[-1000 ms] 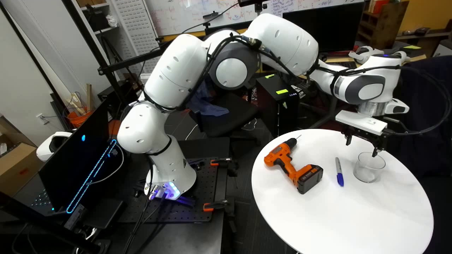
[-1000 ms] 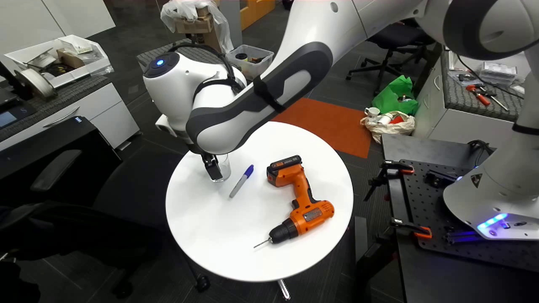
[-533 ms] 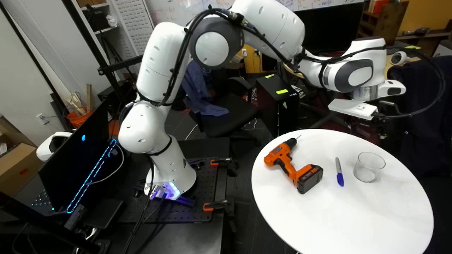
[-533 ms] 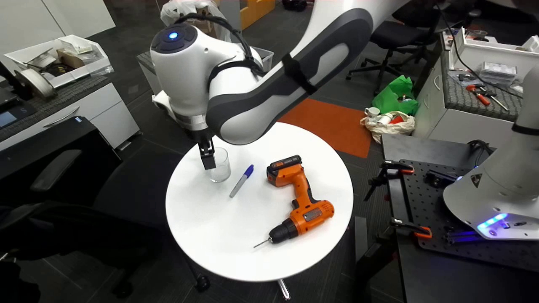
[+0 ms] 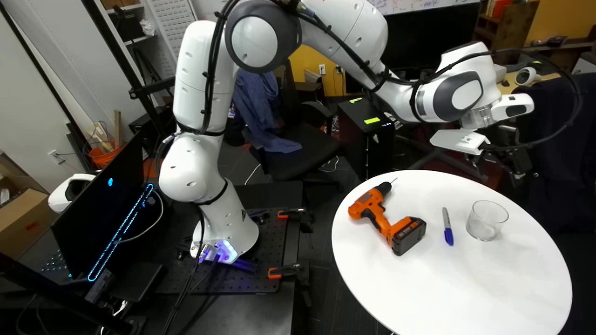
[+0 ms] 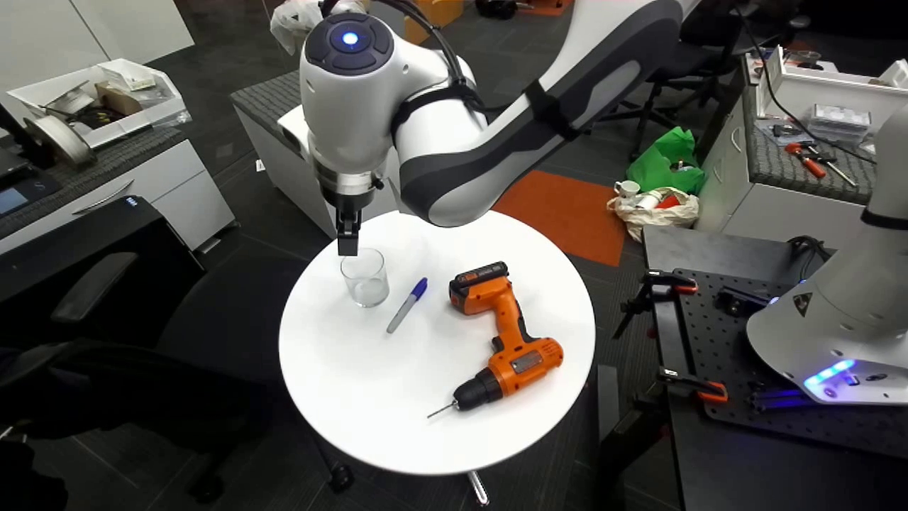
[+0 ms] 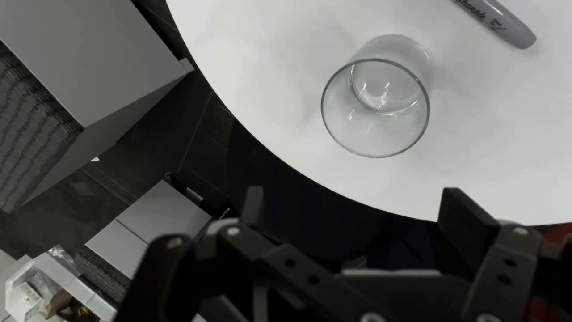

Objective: Move the glass container to the left

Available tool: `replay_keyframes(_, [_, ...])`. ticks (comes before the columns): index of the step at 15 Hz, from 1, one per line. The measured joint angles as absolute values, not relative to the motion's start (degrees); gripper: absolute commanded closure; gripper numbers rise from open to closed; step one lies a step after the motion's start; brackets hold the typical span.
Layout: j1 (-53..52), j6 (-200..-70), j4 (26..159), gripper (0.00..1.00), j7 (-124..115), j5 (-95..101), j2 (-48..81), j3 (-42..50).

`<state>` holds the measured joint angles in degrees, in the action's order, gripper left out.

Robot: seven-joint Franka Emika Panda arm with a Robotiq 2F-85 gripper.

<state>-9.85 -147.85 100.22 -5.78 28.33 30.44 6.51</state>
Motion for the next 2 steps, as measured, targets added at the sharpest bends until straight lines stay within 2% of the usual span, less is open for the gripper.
replay_keyframes(2, [-9.87,-147.85,100.19,0.0,-5.78,28.33,30.69,6.39])
